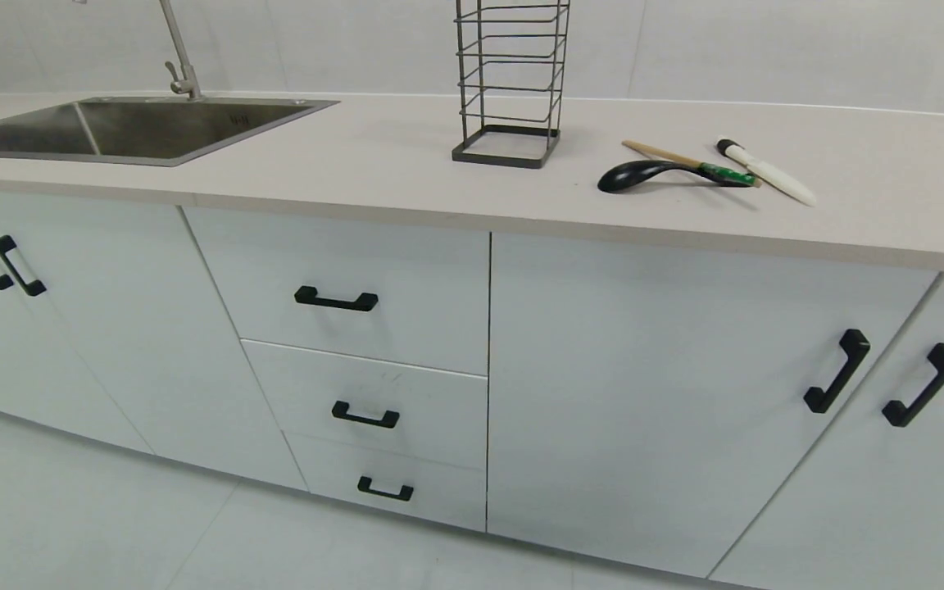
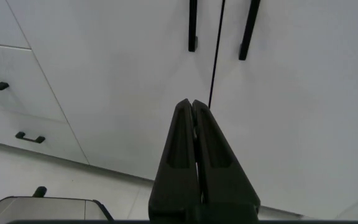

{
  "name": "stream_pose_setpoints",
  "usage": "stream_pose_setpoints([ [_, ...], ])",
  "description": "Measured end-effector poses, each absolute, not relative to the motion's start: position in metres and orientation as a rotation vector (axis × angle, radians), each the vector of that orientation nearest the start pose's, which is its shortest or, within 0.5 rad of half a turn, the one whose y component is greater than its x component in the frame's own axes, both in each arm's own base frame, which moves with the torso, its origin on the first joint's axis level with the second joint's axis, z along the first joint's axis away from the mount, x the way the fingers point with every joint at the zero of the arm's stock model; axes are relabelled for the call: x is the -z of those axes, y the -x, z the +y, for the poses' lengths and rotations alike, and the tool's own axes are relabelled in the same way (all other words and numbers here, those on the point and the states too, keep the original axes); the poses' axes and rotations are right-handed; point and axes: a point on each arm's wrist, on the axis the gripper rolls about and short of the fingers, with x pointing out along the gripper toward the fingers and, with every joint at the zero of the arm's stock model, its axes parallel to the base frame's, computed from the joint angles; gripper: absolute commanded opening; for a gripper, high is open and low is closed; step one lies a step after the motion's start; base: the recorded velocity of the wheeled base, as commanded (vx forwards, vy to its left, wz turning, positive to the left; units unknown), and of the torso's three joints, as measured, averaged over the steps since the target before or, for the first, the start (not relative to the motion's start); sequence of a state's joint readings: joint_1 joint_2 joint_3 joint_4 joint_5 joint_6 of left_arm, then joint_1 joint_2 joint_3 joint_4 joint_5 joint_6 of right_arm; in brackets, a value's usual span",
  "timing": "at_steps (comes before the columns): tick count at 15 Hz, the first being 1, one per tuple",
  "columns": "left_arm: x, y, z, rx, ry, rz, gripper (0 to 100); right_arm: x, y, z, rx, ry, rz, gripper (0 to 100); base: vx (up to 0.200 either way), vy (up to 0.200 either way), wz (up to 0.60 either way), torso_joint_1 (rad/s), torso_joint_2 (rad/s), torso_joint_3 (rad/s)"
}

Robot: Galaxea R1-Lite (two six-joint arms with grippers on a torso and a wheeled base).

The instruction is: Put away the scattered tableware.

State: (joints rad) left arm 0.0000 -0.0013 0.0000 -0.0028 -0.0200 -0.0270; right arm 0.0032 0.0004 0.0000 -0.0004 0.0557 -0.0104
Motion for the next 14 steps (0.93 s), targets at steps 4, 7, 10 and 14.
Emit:
stream_pose_setpoints([
  [4,-0.0759,0.0229,-0.0004,0.019,0.035,-0.005,100,-0.0755,0.0228,0.0012,-0.058,0.010,0.000,0,0.000,0.000,0.00,0.000,0.00,0.000],
  [7,-0.0758,0.0229,-0.0004,0.019,0.033,-0.005,100,-0.0756,0.0228,0.0012,-0.057,0.010,0.000,0,0.000,0.200,0.00,-0.001,0.00,0.002],
  [10,-0.0756,0.0229,-0.0004,0.027,0.014,-0.002,100,-0.0757,0.0228,0.0013,-0.056,0.010,-0.001,0,0.000,0.000,0.00,0.000,0.00,0.000],
  [14,-0.0757,0.0229,-0.0005,0.025,0.015,-0.003,100,-0.0757,0.0228,0.0012,-0.057,0.010,-0.001,0,0.000,0.000,0.00,0.000,0.00,0.000],
])
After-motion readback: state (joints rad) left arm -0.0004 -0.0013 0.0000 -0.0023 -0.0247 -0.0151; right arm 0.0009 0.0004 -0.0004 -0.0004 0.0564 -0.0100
